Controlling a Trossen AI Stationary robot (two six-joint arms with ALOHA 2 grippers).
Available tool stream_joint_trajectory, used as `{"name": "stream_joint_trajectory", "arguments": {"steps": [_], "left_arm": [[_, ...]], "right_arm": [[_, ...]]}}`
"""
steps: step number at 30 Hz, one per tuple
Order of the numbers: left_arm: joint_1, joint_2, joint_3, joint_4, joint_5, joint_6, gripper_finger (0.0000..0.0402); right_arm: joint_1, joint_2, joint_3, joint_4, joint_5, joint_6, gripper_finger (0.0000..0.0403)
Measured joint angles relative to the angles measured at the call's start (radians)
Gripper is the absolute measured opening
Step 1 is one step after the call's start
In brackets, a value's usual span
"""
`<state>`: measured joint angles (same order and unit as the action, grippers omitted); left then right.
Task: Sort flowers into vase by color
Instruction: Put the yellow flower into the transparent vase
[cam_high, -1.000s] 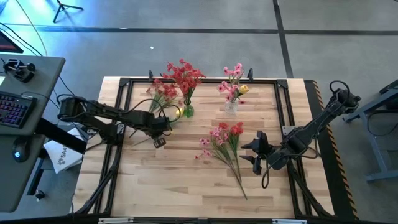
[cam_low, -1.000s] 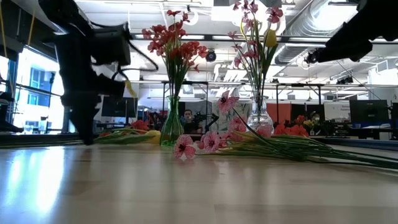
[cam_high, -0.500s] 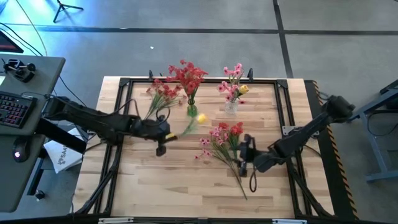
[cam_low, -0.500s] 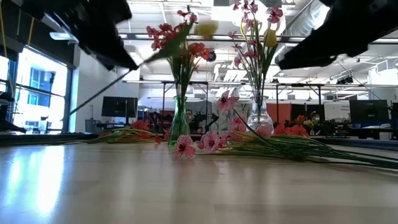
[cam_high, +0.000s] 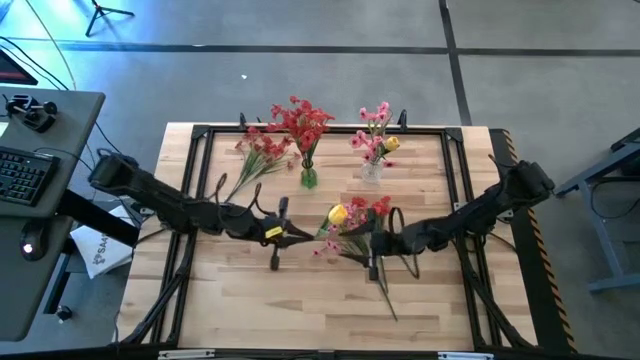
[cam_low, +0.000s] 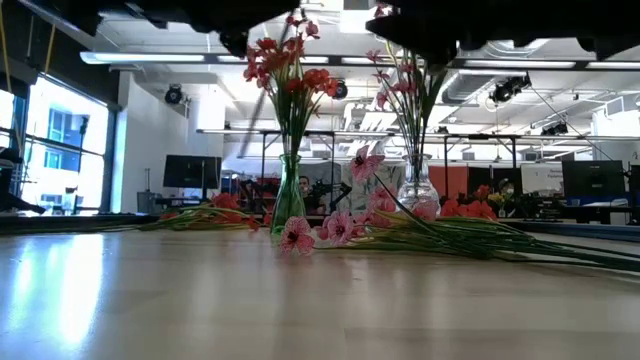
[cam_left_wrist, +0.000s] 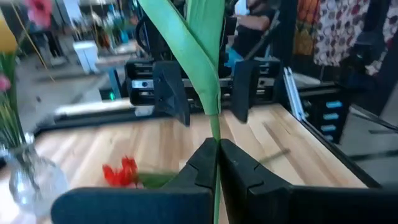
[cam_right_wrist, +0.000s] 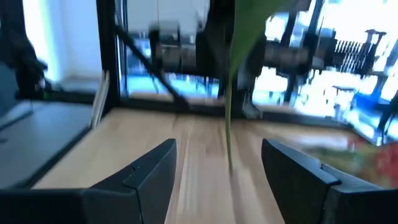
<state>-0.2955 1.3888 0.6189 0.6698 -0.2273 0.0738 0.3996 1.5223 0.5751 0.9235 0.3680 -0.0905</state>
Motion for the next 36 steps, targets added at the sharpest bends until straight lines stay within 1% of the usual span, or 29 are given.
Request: {"name": "stream_joint_trajectory", "arguments": {"steps": [2, 4, 8, 10, 14, 18, 22, 26, 30, 32, 34, 36], "left_arm": [[0.008, 0.054, 0.0, 0.095, 0.0, 0.018, 0.0], [0.016, 0.093, 0.0, 0.156, 0.0, 0.03, 0.0], [0.034, 0.137, 0.028, 0.166, 0.0, 0.034, 0.0], [0.04, 0.153, 0.045, 0.168, 0.0, 0.039, 0.0], [0.047, 0.175, 0.059, 0.164, 0.008, 0.062, 0.0], [0.047, 0.173, 0.059, 0.142, 0.007, 0.062, 0.0], [0.047, 0.174, 0.059, 0.139, 0.008, 0.061, 0.0], [0.047, 0.174, 0.059, 0.135, 0.007, 0.059, 0.0], [0.049, 0.172, 0.059, 0.108, -0.027, 0.022, 0.0006], [0.057, 0.17, 0.059, 0.06, -0.036, -0.014, 0.002], [0.065, 0.173, 0.058, -0.007, -0.037, -0.048, 0.0039], [0.075, 0.174, 0.058, -0.066, -0.048, -0.083, 0.0061]], "right_arm": [[-0.013, -0.001, 0.0, 0.06, -0.008, -0.02, 0.0232], [-0.023, -0.001, 0.0, 0.085, -0.016, -0.022, 0.0228], [-0.043, -0.001, 0.022, 0.089, -0.043, -0.017, 0.0217], [-0.057, -0.001, 0.049, 0.045, -0.042, 0.007, 0.0211], [-0.087, -0.001, 0.115, -0.116, -0.038, 0.03, 0.0204], [-0.093, -0.001, 0.149, -0.157, -0.047, 0.024, 0.0193], [-0.092, -0.001, 0.16, -0.16, -0.047, 0.012, 0.0155], [-0.092, -0.001, 0.16, -0.164, -0.043, 0.011, 0.0091], [-0.083, -0.001, 0.159, -0.172, 0.023, -0.022, 0.0018], [-0.069, -0.013, 0.159, -0.203, 0.097, -0.039, 0.0011], [-0.054, -0.058, 0.159, -0.262, 0.2, -0.037, 0.0019], [-0.042, -0.132, 0.159, -0.389, 0.287, -0.004, 0.0019]]}}
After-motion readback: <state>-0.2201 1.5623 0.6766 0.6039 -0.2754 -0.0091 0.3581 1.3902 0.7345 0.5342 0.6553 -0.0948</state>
